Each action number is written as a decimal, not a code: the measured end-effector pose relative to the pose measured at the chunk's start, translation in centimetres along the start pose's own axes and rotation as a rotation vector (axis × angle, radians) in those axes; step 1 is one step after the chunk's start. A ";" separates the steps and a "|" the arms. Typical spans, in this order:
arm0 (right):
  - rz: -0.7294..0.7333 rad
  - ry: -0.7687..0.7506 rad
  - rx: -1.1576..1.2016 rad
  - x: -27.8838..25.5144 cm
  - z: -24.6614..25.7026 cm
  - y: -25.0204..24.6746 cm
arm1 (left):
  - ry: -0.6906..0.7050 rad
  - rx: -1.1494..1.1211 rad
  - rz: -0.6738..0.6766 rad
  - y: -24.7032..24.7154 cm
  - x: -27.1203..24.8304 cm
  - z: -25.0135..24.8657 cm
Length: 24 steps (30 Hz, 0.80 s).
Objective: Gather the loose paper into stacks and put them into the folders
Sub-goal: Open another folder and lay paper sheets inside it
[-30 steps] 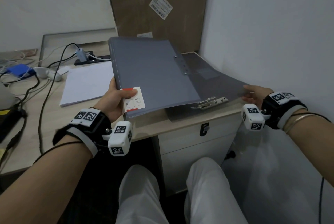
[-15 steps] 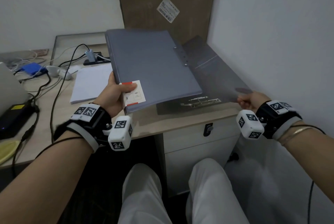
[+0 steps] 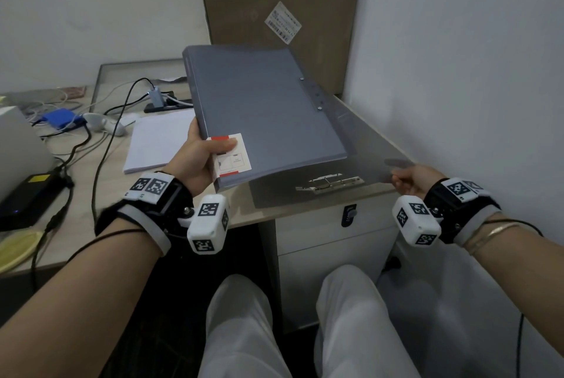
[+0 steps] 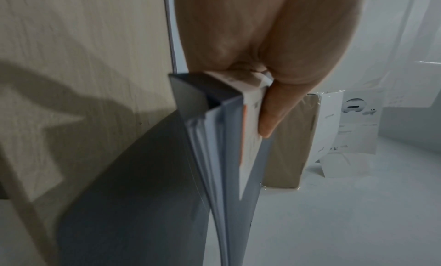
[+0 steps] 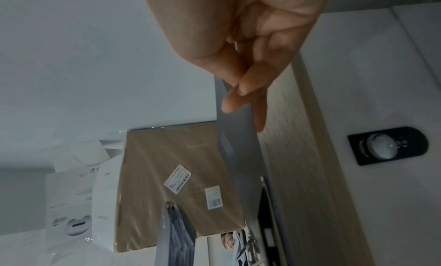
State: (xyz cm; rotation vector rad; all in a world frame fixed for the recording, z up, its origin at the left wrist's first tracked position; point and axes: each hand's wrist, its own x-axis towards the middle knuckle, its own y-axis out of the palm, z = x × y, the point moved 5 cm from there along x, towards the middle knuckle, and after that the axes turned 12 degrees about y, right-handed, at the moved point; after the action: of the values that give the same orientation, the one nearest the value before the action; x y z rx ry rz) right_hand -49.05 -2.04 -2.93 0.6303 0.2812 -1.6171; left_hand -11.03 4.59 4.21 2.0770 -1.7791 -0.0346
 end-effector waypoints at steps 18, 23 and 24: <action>0.023 -0.106 -0.665 0.0 3.7 2.2 | -0.145 -0.040 -0.011 4.2 3.2 3.2; 0.318 0.071 -0.295 -0.6 5.6 4.9 | -0.217 -0.044 0.015 6.5 5.4 4.1; 0.272 0.050 -0.307 0.1 6.2 4.8 | -0.233 -0.041 0.016 6.9 6.0 4.4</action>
State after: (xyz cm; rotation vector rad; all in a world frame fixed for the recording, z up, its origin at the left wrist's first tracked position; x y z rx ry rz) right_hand -45.85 -6.10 2.94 0.4516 0.4510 -1.2665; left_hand -17.59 -3.09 3.77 2.1009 -1.9106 -0.3173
